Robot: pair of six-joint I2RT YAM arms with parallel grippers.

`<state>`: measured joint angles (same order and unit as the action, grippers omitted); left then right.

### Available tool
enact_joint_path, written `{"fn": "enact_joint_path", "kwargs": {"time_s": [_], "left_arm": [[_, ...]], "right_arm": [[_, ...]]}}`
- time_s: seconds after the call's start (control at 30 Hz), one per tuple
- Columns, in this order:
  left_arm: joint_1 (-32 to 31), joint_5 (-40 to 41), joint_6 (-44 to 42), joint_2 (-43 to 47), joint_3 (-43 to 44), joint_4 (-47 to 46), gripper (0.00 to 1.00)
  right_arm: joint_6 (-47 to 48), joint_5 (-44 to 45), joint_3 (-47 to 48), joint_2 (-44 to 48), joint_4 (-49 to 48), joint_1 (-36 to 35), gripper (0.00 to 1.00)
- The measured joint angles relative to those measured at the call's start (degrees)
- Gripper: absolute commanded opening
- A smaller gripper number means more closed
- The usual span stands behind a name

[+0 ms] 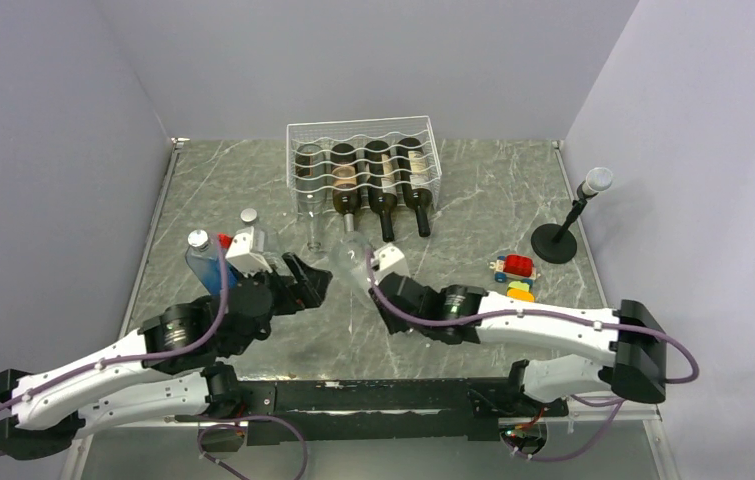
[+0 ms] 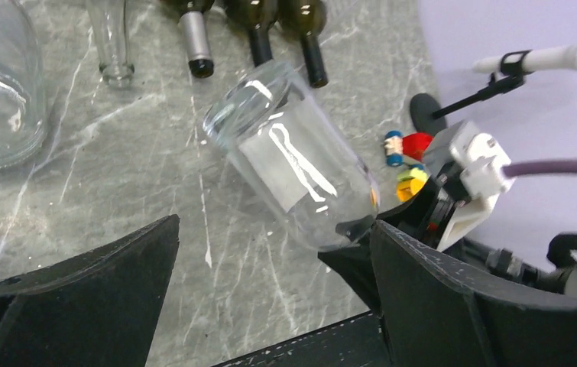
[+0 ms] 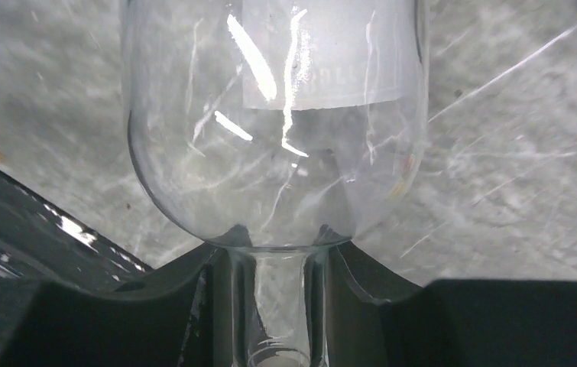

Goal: Put the wine bottle on the wine rack

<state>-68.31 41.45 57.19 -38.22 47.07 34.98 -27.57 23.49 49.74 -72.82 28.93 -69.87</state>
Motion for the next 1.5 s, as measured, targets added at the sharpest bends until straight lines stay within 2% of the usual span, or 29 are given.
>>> {"fn": "enact_joint_path", "kwargs": {"time_s": [0.23, 0.37, 0.47, 0.67, 0.87, 1.1, 1.5], "left_arm": [[0.0, 0.04, -2.82, 4.68, 2.58, 0.5, 0.99], [0.0, 0.0, -3.5, 7.69, 2.84, 0.83, 0.99], [0.0, -0.02, -3.52, 8.87, 2.84, 1.36, 0.99], [0.0, -0.7, -3.5, 9.16, 2.84, 2.71, 0.99], [0.0, -2.29, -3.28, 8.66, 2.84, 2.82, 0.99], [0.0, -3.52, -2.4, 7.98, 2.84, 3.13, 0.99], [0.0, -3.8, -2.47, 8.13, 4.55, 3.02, 0.99]], "right_arm": [[3.98, 0.2, 5.16, 4.7, 0.66, 9.18, 0.0], [6.82, -0.02, 7.5, 3.87, -0.92, 18.16, 0.0], [8.22, -0.52, 10.82, 0.44, -1.99, 24.15, 0.0], [10.14, -2.62, 21.46, -13.0, -6.71, 33.2, 0.0], [10.1, -4.07, 30.23, -24.79, -8.81, 36.98, 0.0], [10.1, -5.16, 38.88, -33.33, -8.59, 39.32, 0.0], [12.33, -5.75, 40.5, -38.69, -10.03, 42.84, 0.0]]}}
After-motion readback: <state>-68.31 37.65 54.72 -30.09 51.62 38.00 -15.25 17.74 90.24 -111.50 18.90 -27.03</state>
